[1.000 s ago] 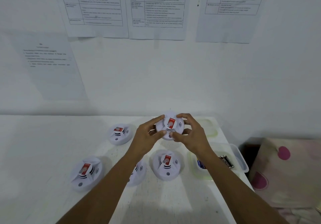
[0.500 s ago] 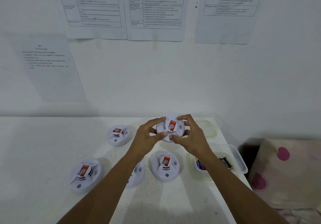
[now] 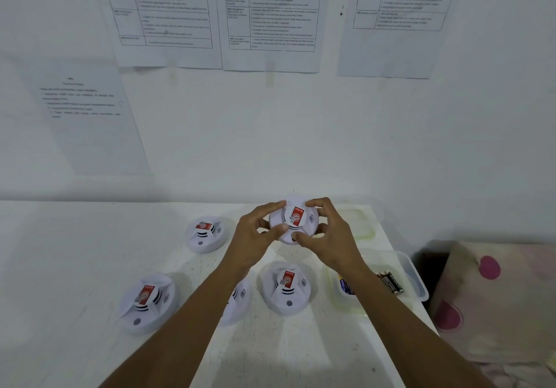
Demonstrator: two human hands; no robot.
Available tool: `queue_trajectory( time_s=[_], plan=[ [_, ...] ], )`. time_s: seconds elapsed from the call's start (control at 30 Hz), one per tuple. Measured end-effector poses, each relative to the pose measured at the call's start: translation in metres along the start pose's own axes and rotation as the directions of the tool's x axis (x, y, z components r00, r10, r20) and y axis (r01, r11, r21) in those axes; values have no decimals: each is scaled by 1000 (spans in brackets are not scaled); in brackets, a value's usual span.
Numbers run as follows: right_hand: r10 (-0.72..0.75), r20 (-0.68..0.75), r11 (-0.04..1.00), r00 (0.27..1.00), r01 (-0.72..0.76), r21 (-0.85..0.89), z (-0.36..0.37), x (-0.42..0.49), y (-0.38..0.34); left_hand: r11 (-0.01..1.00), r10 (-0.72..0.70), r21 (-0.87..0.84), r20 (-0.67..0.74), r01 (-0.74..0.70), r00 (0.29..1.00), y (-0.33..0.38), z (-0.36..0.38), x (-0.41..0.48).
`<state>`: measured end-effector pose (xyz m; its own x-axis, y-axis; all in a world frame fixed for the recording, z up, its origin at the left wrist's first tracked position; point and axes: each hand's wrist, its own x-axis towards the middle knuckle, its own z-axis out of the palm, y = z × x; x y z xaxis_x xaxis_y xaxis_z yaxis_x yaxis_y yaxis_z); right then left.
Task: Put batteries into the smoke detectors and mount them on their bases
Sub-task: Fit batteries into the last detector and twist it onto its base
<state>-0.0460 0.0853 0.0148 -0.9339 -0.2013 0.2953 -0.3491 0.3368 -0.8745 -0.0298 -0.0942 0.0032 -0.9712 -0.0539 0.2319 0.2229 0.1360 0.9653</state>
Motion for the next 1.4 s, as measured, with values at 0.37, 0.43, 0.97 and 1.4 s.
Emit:
queue_trajectory(
  time_s=[0.37,0.43,0.97,1.4],
  plan=[
    [-12,59,1000,998,11,18,-16,7,5,1000,-20,-5,31,21,999,-2,-6,2],
    [-20,61,1000,998,19,24,-16,8,6,1000,-22,0,31,22,999,-1,-5,2],
    [-35,84,999,996,33,26,-15,8,11,1000,-29,12,37,28,999,-3,-8,4],
    [-51,81,999,995,50,14,-13,11,10,999,-31,43,34,29,999,-7,-8,7]
  ],
)
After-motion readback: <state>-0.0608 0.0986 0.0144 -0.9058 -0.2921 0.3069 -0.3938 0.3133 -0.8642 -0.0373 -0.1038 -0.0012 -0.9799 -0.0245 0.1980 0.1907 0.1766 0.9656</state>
